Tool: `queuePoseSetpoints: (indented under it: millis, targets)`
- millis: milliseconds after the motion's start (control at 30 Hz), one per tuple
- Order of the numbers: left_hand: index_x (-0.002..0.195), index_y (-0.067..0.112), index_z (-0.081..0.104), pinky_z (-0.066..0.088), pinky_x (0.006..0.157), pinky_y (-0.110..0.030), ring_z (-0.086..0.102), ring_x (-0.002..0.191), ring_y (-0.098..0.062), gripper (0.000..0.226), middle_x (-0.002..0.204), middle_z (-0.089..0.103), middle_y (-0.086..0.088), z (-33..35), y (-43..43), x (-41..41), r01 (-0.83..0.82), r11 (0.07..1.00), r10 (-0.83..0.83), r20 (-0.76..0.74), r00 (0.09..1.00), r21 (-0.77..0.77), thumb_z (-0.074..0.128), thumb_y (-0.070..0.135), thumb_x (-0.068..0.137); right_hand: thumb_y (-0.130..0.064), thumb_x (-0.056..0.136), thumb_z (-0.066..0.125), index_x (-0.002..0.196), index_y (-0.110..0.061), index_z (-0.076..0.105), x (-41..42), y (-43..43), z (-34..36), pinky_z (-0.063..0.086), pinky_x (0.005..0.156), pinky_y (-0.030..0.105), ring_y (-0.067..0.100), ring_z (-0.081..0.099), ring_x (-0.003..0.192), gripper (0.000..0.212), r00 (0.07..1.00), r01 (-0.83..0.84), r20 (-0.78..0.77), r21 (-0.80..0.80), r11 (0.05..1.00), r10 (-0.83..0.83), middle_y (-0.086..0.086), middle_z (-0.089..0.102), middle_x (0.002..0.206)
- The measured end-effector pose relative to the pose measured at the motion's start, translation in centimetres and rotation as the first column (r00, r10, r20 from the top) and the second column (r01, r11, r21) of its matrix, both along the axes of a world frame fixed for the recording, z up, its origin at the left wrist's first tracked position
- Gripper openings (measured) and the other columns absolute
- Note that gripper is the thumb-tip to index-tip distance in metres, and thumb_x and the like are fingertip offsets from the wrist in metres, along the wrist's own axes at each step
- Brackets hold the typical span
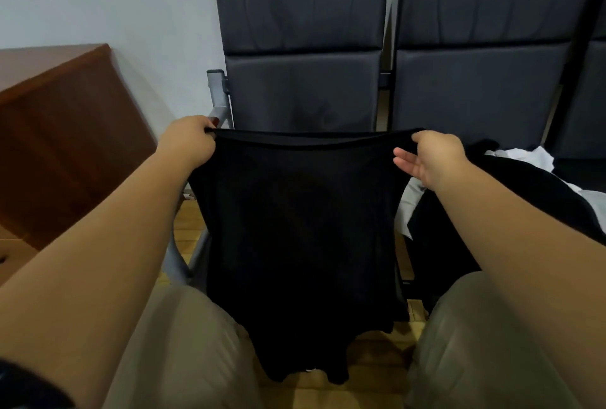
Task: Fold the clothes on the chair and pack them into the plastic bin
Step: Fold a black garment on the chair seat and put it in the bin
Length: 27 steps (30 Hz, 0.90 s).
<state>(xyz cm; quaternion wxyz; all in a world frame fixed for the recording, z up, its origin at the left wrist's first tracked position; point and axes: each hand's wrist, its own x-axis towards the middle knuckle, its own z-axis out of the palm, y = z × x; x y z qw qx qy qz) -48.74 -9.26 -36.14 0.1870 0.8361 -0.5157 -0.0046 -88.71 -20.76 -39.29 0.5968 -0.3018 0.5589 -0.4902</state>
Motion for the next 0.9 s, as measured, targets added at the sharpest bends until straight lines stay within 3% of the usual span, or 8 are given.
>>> queuePoseSetpoints:
  millis: [167,300,433,500,600,733,900]
  targets:
    - [0.133,0.018,0.067,0.052,0.101,-0.048,0.06,0.115,-0.042,0.034,0.13,0.062,-0.019,-3.0,-3.7,2.3,-0.005,0.993,0.008,-0.02,1.0,0.114,0.054,0.013,0.101,-0.01,0.104,0.057,0.142,-0.008,0.053,1.7,-4.1,-3.3,0.067,0.07,0.039,0.024,0.077,0.083,0.039,0.998,0.045,-0.049,0.059,0.997,-0.042,0.009,0.056,0.108]
    - [0.121,0.02,0.071,0.05,0.096,-0.042,0.059,0.109,-0.035,0.026,0.118,0.064,-0.01,-6.7,-7.0,3.9,0.023,0.993,-0.012,-0.1,0.995,0.112,0.055,0.013,0.103,-0.016,0.104,0.056,0.143,-0.01,0.053,3.5,-7.6,-6.2,0.067,0.081,0.041,0.02,0.075,0.085,0.039,0.991,0.036,-0.133,0.098,0.995,-0.022,0.005,0.055,0.099]
    - [0.11,0.013,0.074,0.053,0.092,-0.044,0.064,0.109,-0.039,0.015,0.113,0.074,-0.015,-12.6,-9.2,5.0,0.043,0.993,-0.036,-0.063,0.997,0.113,0.066,0.02,0.099,-0.022,0.102,0.059,0.143,-0.014,0.056,4.7,-10.6,-11.0,0.066,0.068,0.037,0.02,0.076,0.079,0.042,0.97,-0.006,-0.241,0.136,0.991,0.039,0.005,0.063,0.112]
    - [0.102,0.011,0.073,0.052,0.09,-0.044,0.064,0.107,-0.04,0.014,0.11,0.073,-0.018,-15.3,-10.0,5.3,0.047,0.978,-0.04,-0.038,0.998,0.201,0.071,0.024,0.098,-0.023,0.099,0.063,0.143,-0.017,0.056,4.9,-11.9,-13.2,0.064,0.063,0.036,0.02,0.076,0.076,0.045,0.949,-0.065,-0.295,0.158,0.985,0.11,0.006,0.066,0.117]
    - [0.096,0.011,0.072,0.052,0.09,-0.041,0.065,0.106,-0.038,0.022,0.107,0.072,-0.019,-17.1,-11.0,6.3,0.044,0.947,-0.029,-0.05,0.998,0.317,0.076,0.033,0.096,-0.024,0.099,0.067,0.138,-0.017,0.059,5.0,-13.2,-14.9,0.065,0.066,0.038,0.019,0.075,0.072,0.041,0.91,-0.178,-0.342,0.188,0.966,0.234,0.006,0.069,0.119]
    - [0.103,0.005,0.074,0.05,0.088,-0.041,0.065,0.107,-0.038,0.037,0.107,0.071,-0.017,-17.7,-12.5,7.5,-0.011,0.967,0.06,-0.184,0.981,0.255,0.072,0.042,0.098,-0.028,0.1,0.07,0.135,-0.018,0.061,4.9,-14.9,-15.9,0.063,0.058,0.035,0.016,0.074,0.064,0.037,0.909,-0.197,-0.333,0.18,0.964,0.249,0.005,0.072,0.118]
    - [0.104,0.005,0.074,0.048,0.099,-0.042,0.062,0.116,-0.04,0.029,0.118,0.071,-0.02,-19.0,-14.1,7.5,-0.064,0.975,0.112,-0.22,0.969,0.213,0.058,0.029,0.105,-0.026,0.103,0.068,0.136,-0.02,0.056,4.8,-15.5,-17.3,0.062,0.058,0.035,0.018,0.074,0.07,0.036,0.921,-0.157,-0.319,0.222,0.962,0.223,0.003,0.07,0.115]
